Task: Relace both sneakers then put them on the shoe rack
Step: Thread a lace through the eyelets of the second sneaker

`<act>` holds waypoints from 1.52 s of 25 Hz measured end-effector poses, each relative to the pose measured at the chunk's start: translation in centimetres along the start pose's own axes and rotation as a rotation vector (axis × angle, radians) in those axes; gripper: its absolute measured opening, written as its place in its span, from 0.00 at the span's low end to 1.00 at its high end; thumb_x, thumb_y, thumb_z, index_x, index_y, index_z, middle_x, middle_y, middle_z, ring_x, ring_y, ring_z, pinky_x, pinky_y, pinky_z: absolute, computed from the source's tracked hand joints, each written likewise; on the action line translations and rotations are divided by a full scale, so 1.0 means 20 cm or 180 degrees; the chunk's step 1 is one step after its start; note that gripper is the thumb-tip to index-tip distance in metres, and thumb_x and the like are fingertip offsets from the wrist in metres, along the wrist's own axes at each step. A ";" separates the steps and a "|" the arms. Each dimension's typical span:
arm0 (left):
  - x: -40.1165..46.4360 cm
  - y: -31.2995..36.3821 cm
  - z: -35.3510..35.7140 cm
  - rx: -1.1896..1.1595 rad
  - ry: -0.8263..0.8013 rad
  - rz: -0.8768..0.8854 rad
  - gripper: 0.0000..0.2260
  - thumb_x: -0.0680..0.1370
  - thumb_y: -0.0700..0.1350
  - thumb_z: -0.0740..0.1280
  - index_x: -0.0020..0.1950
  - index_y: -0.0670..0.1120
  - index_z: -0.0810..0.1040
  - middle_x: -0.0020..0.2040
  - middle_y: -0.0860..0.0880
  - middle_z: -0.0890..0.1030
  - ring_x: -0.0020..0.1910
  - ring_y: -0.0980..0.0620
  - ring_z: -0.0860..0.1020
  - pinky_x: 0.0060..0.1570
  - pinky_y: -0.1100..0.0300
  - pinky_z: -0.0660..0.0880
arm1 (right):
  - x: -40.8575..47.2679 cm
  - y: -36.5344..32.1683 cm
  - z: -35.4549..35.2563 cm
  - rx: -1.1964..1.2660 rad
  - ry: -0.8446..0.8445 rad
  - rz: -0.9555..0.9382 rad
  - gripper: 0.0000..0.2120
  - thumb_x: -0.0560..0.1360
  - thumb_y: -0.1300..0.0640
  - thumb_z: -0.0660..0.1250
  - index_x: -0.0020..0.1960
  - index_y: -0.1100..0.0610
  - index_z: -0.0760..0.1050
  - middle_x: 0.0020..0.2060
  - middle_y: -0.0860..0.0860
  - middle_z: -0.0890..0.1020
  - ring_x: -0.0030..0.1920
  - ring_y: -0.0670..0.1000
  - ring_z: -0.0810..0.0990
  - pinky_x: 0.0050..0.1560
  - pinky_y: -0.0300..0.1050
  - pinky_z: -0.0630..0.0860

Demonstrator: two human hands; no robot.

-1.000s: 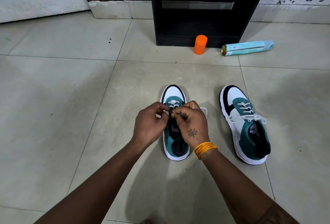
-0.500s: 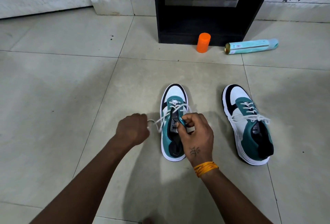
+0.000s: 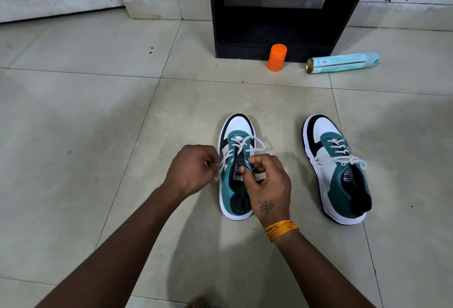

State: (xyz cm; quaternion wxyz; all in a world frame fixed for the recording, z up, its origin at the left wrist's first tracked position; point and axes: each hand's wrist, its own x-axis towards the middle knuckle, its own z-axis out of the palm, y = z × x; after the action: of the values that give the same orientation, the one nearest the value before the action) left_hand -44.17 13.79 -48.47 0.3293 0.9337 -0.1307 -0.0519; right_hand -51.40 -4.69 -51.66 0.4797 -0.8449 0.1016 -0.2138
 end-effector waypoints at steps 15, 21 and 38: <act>0.02 -0.08 -0.01 0.1470 -0.0242 -0.0295 0.10 0.75 0.47 0.68 0.56 0.51 0.82 0.53 0.52 0.83 0.50 0.46 0.83 0.43 0.57 0.74 | 0.00 -0.02 -0.01 0.0029 -0.0078 0.0052 0.08 0.74 0.57 0.76 0.50 0.52 0.79 0.46 0.43 0.80 0.46 0.45 0.79 0.48 0.51 0.80; 0.01 -0.03 0.05 0.0164 0.0214 -0.0125 0.03 0.77 0.44 0.72 0.46 0.52 0.85 0.41 0.54 0.85 0.38 0.53 0.82 0.41 0.56 0.78 | -0.01 -0.01 -0.01 0.0044 -0.0073 0.0049 0.08 0.75 0.57 0.76 0.51 0.52 0.79 0.47 0.43 0.80 0.48 0.45 0.79 0.48 0.51 0.80; 0.02 -0.07 -0.02 -0.1578 -0.0403 -0.0625 0.10 0.78 0.38 0.73 0.38 0.42 0.77 0.39 0.50 0.86 0.39 0.56 0.80 0.43 0.59 0.72 | -0.01 -0.01 -0.01 0.0090 -0.0077 0.0058 0.08 0.75 0.57 0.76 0.51 0.52 0.79 0.47 0.44 0.80 0.47 0.46 0.80 0.49 0.51 0.80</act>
State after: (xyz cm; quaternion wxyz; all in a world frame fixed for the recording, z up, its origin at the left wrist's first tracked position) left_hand -43.53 14.90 -49.05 0.5324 0.8277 -0.0432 -0.1721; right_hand -51.63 -4.77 -51.46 0.4947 -0.8396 0.1004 -0.2006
